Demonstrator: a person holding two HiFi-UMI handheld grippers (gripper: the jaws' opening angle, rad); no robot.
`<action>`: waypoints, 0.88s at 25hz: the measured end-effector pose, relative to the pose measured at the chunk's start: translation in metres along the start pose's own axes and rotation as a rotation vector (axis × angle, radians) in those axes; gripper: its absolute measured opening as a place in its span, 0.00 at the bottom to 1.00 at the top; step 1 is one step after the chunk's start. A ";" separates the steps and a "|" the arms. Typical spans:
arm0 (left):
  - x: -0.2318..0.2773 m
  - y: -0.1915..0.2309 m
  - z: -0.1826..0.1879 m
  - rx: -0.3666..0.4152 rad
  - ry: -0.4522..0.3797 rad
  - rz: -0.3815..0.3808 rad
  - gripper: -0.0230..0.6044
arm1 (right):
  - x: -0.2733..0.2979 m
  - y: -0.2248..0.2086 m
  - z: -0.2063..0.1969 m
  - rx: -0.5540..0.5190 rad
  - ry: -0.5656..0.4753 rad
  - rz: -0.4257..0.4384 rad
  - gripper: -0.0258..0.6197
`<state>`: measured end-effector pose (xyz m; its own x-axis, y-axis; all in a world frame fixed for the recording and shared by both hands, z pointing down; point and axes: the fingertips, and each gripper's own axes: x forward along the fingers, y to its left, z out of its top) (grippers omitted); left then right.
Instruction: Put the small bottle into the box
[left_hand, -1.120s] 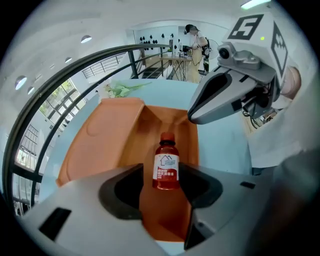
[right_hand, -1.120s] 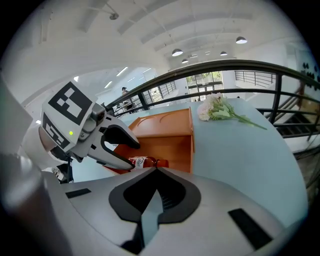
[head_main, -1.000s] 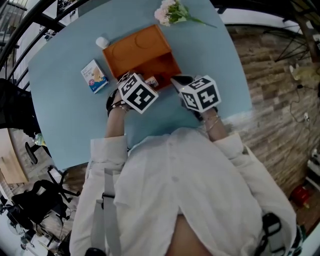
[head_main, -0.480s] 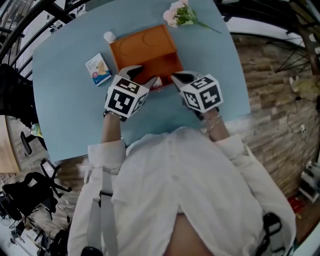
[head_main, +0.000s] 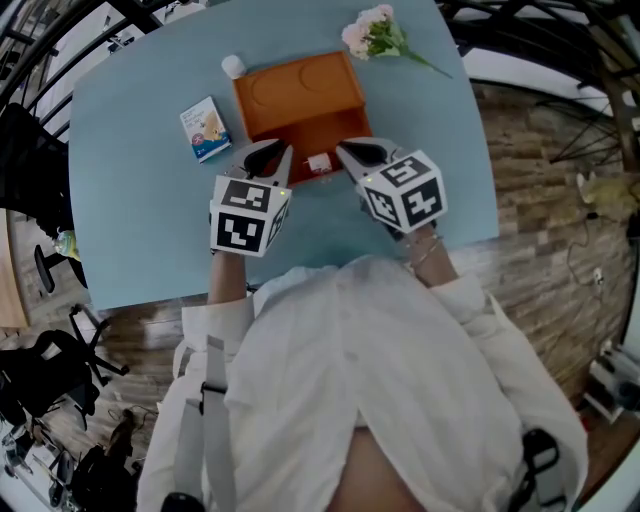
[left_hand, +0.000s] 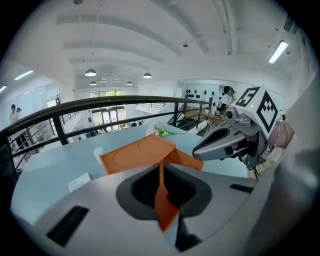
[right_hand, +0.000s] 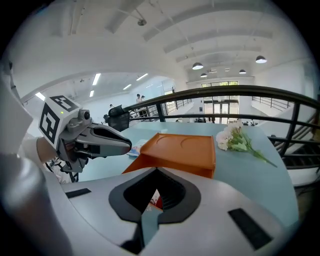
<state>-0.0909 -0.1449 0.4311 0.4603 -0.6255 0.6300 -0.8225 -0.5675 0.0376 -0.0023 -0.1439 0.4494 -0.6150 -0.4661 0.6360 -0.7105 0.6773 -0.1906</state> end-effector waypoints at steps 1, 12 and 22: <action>-0.002 -0.001 -0.001 0.004 -0.004 0.003 0.08 | -0.001 0.002 0.003 -0.006 -0.011 0.003 0.04; -0.008 -0.018 -0.018 -0.093 -0.025 -0.038 0.04 | 0.007 0.020 -0.005 -0.032 0.018 0.041 0.04; 0.006 -0.032 -0.045 -0.137 0.056 -0.061 0.04 | 0.013 0.025 -0.019 -0.015 0.059 0.068 0.04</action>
<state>-0.0771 -0.1059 0.4687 0.4946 -0.5595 0.6651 -0.8333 -0.5227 0.1799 -0.0220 -0.1219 0.4677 -0.6401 -0.3849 0.6649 -0.6623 0.7151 -0.2235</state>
